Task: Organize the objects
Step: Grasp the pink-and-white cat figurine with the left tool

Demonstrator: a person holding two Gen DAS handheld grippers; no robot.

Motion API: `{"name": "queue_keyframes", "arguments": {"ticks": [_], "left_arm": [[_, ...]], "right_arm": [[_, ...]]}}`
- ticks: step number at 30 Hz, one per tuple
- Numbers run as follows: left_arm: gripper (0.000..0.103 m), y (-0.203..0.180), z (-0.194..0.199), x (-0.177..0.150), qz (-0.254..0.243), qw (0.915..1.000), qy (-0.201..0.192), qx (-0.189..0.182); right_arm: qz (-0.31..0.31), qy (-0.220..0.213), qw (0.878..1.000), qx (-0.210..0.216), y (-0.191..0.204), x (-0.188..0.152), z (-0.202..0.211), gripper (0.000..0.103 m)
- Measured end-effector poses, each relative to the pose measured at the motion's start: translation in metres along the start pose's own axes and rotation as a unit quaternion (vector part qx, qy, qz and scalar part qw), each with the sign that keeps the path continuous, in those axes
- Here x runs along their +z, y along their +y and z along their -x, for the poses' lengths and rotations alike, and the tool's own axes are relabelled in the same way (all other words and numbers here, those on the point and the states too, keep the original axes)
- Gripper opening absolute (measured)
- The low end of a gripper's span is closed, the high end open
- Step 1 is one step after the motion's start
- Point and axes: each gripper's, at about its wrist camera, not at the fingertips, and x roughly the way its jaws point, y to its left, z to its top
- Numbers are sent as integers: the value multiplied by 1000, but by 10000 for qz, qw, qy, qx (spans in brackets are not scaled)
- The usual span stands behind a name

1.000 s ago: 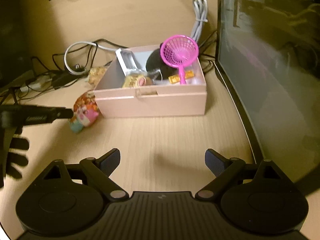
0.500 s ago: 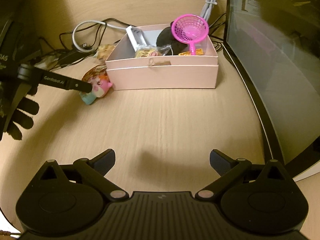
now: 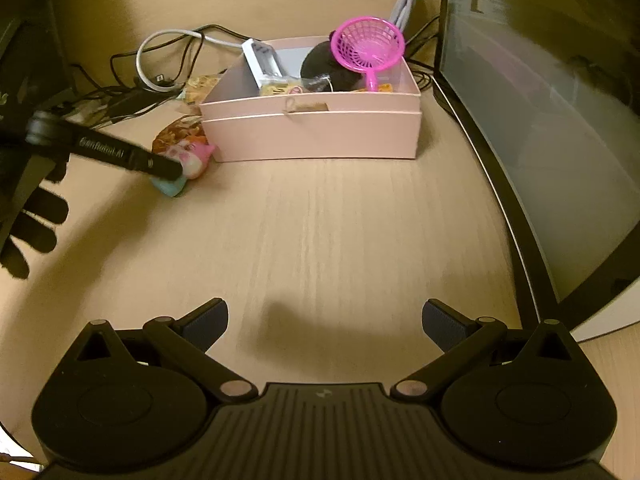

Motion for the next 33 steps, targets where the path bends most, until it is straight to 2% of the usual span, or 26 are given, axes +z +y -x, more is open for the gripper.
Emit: {"name": "queue_keyframes", "arguments": {"ticks": [3, 14, 18, 23, 26, 29, 33], "left_arm": [[42, -9, -4, -9, -146, 9997, -143, 98], [42, -5, 17, -23, 159, 9928, -1161, 243], [42, -4, 18, -22, 182, 9923, -1173, 339], [43, -1, 5, -16, 412, 9936, -986, 360], [52, 2, -7, -11, 554, 9941, -856, 371], [56, 1, -13, -7, 527, 9935, -879, 501], [54, 3, -13, -8, 665, 9921, -925, 519]], "right_arm": [[-13, 1, 10000, -29, -1, -2, -1, 103], [13, -8, 10000, -91, 1, -4, -1, 103], [42, 20, 10000, -73, 3, -2, -3, 103], [88, 41, 9999, -36, 8, -1, -6, 103], [129, 53, 9999, -19, 10, 0, -7, 103], [145, 70, 9999, 0, 11, 1, -8, 103], [143, 102, 9998, 10, 12, 1, -10, 103]]}}
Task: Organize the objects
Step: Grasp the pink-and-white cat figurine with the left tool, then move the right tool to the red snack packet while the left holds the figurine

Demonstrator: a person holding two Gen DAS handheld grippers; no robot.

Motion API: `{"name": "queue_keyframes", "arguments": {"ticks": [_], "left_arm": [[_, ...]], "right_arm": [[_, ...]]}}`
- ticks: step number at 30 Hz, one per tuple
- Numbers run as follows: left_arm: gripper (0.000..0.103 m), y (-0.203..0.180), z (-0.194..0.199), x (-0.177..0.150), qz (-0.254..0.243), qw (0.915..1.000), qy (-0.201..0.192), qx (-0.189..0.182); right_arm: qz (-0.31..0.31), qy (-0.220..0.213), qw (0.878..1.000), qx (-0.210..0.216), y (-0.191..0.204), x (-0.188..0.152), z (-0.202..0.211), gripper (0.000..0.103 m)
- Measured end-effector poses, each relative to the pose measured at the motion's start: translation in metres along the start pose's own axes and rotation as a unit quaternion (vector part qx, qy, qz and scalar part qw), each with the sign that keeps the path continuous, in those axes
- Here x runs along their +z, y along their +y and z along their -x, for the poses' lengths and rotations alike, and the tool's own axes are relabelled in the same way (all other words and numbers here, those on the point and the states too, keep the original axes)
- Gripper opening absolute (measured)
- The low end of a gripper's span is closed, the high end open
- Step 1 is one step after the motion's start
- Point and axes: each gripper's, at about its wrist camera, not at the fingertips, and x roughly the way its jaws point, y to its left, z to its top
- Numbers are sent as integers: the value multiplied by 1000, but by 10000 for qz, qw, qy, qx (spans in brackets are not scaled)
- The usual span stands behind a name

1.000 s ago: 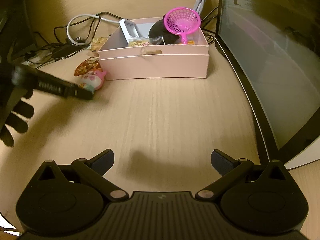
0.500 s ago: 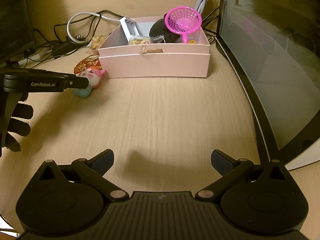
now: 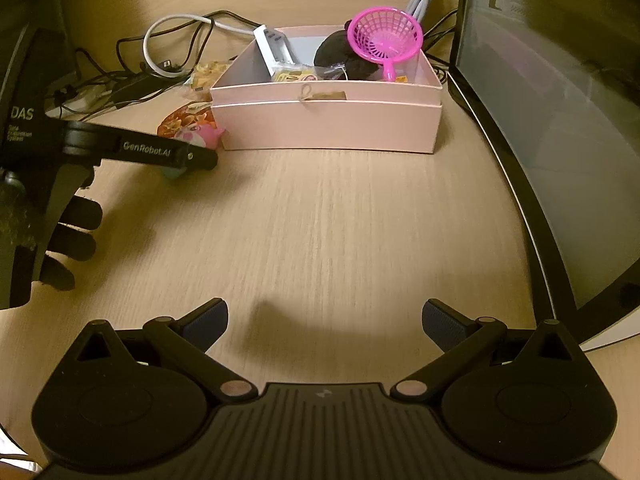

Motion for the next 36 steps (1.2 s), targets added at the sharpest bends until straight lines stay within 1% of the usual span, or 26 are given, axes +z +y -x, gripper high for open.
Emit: {"name": "queue_keyframes", "arguments": {"ticks": [3, 7, 10, 13, 16, 21, 24, 27, 30, 32, 34, 35, 36], "left_arm": [[52, 5, 4, -2, 158, 9999, -10, 11], [51, 9, 17, -10, 423, 9987, 99, 257], [50, 19, 34, -16, 707, 9971, 44, 283], [50, 34, 60, -22, 1159, 9926, -146, 325], [50, 51, 85, -31, 1574, 9862, -198, 466], [50, 78, 114, -44, 2018, 9775, -269, 552], [50, 89, 124, -51, 2217, 9729, -265, 599], [50, 96, 131, -58, 2332, 9703, -249, 592], [50, 101, 133, -64, 2435, 9682, -200, 538], [50, 103, 134, -67, 2483, 9672, -157, 506], [50, 103, 136, -68, 2488, 9675, -115, 444], [50, 102, 137, -69, 2469, 9681, -105, 417], [50, 102, 138, -69, 2447, 9687, -107, 403]], "right_arm": [[11, 14, 10000, -14, 0, 1, -2, 103], [80, 9, 10000, -26, 4, 3, -4, 103], [132, 53, 9999, -26, 7, 7, -10, 103], [234, 40, 9997, 0, 14, 13, -15, 103], [451, -53, 9989, 65, 27, 23, -17, 103], [962, -352, 9947, 107, 56, 47, -21, 103], [1229, -531, 9909, 134, 77, 60, -24, 103], [1556, -658, 9854, 201, 102, 74, -29, 103], [1878, -942, 9774, 240, 127, 89, -35, 103], [1988, -1069, 9737, 299, 142, 97, -40, 103], [2044, -1134, 9712, 456, 158, 106, -50, 102], [2080, -1161, 9698, 529, 165, 111, -54, 98], [2167, -1204, 9671, 574, 173, 116, -60, 89]]}}
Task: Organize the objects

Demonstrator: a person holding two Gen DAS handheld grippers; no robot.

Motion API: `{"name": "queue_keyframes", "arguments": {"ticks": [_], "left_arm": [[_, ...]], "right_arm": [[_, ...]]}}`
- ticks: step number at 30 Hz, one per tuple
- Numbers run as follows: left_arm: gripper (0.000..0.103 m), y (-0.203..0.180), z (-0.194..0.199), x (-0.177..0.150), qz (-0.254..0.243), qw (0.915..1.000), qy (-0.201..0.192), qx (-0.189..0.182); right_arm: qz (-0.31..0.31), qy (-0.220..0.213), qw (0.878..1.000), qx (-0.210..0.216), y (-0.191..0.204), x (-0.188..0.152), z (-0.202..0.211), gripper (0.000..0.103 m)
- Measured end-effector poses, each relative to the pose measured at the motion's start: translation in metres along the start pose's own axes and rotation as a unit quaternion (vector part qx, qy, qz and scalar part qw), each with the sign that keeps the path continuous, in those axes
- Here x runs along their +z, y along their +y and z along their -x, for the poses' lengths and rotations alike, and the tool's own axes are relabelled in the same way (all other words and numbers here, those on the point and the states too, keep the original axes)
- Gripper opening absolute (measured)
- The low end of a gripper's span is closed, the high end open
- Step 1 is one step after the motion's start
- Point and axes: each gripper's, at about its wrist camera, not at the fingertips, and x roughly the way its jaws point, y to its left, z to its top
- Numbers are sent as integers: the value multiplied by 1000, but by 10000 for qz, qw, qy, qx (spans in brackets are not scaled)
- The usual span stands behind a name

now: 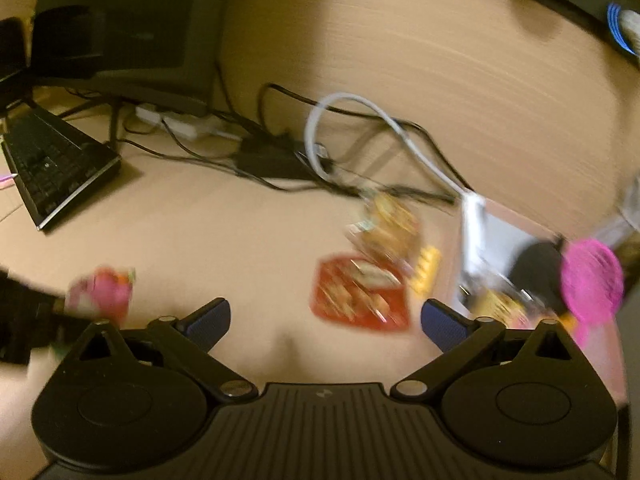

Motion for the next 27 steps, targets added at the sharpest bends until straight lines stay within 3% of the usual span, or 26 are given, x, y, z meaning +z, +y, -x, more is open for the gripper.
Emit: {"name": "queue_keyframes", "arguments": {"ticks": [1, 3, 5, 9, 11, 15, 27], "left_arm": [[50, -1, 2, 0, -25, 10000, -9, -9], [50, 0, 5, 0, -38, 10000, -40, 2], [50, 2, 8, 0, -4, 10000, -74, 23], [50, 9, 13, 1, 104, 9998, -132, 123], [50, 14, 14, 2, 183, 9996, -148, 177], [50, 22, 11, 4, 334, 9991, -127, 241], [50, 3, -1, 0, 236, 9997, 15, -41]], "right_arm": [[91, -34, 10000, -4, 4, 5, -8, 85], [187, -83, 9998, -68, 8, 15, -26, 61], [173, -65, 9995, -241, 6, 24, -45, 46], [60, 0, 9975, -701, -3, 33, -74, 27], [-20, 117, 9970, -768, -9, 32, -83, 24], [-359, 368, 9976, -461, -18, 22, -86, 22], [-832, 465, 9950, 284, -17, -23, -20, 22]]}}
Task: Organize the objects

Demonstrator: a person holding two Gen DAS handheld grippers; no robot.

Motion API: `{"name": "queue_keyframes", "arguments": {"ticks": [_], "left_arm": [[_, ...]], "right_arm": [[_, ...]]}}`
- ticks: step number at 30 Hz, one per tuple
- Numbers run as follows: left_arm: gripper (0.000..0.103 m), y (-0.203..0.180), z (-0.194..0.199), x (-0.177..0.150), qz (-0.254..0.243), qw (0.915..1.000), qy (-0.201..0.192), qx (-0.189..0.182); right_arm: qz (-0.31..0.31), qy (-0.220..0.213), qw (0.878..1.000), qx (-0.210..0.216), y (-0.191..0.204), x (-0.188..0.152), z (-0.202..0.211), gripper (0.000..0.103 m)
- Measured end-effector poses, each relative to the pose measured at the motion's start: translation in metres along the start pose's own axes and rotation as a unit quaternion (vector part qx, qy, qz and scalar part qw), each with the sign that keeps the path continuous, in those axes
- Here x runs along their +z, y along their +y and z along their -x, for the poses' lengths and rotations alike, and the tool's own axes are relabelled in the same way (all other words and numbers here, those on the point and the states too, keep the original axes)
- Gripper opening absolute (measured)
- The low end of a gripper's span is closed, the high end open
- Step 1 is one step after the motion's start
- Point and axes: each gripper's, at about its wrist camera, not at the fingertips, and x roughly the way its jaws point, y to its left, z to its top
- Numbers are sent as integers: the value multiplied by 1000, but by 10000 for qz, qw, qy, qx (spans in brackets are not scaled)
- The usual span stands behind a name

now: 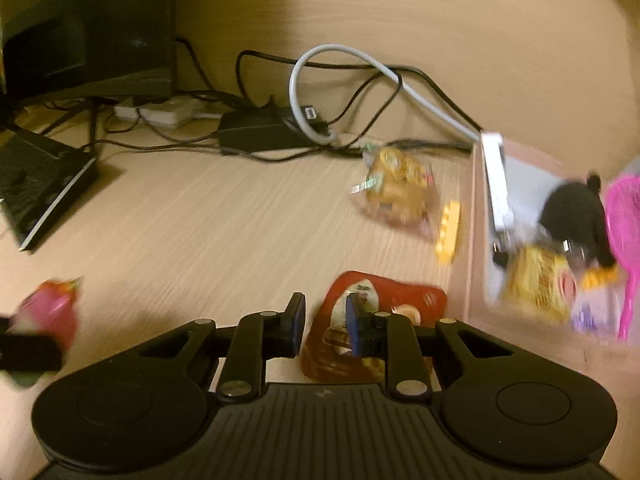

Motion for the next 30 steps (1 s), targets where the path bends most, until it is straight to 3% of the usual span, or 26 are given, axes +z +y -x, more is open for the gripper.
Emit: {"name": "queue_keyframes", "arguments": {"ticks": [8, 10, 12, 13, 18, 22, 26, 30], "left_arm": [[50, -24, -11, -8, -172, 9994, 162, -237], [50, -32, -15, -9, -262, 9990, 182, -299], [50, -40, -19, -11, -319, 9987, 232, -332], [50, -44, -19, -11, -361, 9984, 248, -369], [50, -58, -24, -13, -522, 9971, 322, -459], [50, -65, -24, -15, -588, 9965, 311, -504], [50, -64, -20, -16, -593, 9968, 283, -459], [50, -53, -10, -15, -467, 9981, 189, -356]], "right_arm": [[61, 49, 10000, 19, -14, -44, 49, 22], [80, 10, 10000, -32, -20, -53, 62, 31], [94, -45, 9999, -89, -25, -61, 74, 63], [84, -99, 9998, -145, -28, -65, 81, 68], [55, -84, 9995, -307, -38, -80, 96, 81], [-171, 6, 9990, -408, -50, -84, 99, 85], [-308, 15, 9992, -240, -45, -82, 97, 103], [-437, 80, 9990, -51, -37, -76, 84, 103]]}}
